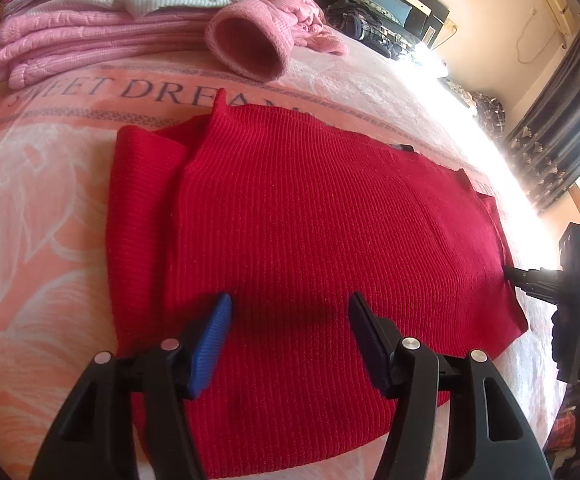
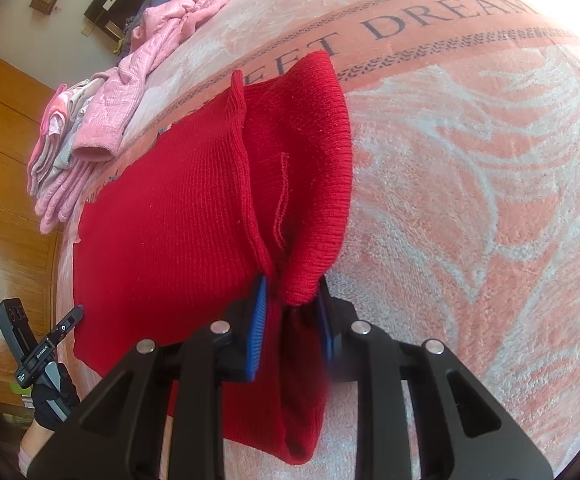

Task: Fold small clothes

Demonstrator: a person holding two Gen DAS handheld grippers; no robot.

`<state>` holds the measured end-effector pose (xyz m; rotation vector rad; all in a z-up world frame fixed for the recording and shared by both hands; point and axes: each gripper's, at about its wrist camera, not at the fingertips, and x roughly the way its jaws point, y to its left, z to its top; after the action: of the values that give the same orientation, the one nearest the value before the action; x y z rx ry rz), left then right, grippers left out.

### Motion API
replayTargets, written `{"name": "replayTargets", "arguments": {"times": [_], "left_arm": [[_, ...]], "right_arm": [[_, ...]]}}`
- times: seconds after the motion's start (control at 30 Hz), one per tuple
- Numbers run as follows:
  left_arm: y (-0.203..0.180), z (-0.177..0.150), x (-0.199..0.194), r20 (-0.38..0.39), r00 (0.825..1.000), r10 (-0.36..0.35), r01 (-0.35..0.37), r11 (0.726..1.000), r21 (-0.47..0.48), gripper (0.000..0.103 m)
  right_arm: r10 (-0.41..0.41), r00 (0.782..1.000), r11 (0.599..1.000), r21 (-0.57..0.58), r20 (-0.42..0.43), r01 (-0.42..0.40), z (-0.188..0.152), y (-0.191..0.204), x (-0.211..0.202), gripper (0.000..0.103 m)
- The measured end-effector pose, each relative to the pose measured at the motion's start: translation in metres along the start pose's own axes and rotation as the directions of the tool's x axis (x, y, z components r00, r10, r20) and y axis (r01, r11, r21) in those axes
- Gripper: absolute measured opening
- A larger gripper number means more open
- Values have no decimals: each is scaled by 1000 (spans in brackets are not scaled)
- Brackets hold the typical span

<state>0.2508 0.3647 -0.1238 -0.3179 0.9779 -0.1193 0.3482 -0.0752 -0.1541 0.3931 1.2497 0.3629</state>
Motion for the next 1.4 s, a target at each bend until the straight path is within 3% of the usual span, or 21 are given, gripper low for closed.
{"name": "replayTargets", "arguments": {"times": [0.2, 0.27, 0.37, 0.47, 0.73, 0.93, 1.13, 1.23, 1.3, 1.4], "left_arm": [[7, 3, -9, -12, 998, -60, 59, 998, -33, 62], [8, 3, -14, -11, 997, -80, 80, 996, -27, 61], [12, 3, -19, -9, 995, -101, 101, 995, -23, 61], [16, 1, -23, -9, 994, -113, 112, 994, -16, 61], [36, -3, -34, 1, 991, -136, 135, 990, -28, 61], [53, -4, -40, 13, 989, -146, 146, 987, -65, 61], [60, -2, -41, 16, 987, -157, 158, 983, -99, 61], [55, 2, -44, 21, 986, -168, 169, 981, -97, 61], [51, 6, -47, 31, 984, -174, 176, 980, -89, 61], [47, 13, -52, 47, 981, -189, 193, 976, -102, 61]], "right_arm": [[-15, 999, 1000, 20, 30, 14, 7, 20, -17, 14], [15, 999, 999, 27, 45, -16, 12, 33, -27, 14], [41, 998, 999, 15, 55, -42, 21, 65, -37, 13], [16, 998, 998, -66, 54, -12, 23, 111, -36, 13], [0, 1000, 969, -245, -13, -3, 9, 216, 15, 11], [-73, 994, 958, -282, -80, 48, -6, 239, 67, 11], [-42, 994, 959, -284, -98, 12, -8, 238, 68, 23], [-16, 996, 956, -293, -89, -11, -12, 239, 57, 37], [-36, 997, 943, -334, -68, 11, -16, 243, 46, 48], [-76, 996, 908, -416, -46, 50, -28, 247, 30, 52]]}}
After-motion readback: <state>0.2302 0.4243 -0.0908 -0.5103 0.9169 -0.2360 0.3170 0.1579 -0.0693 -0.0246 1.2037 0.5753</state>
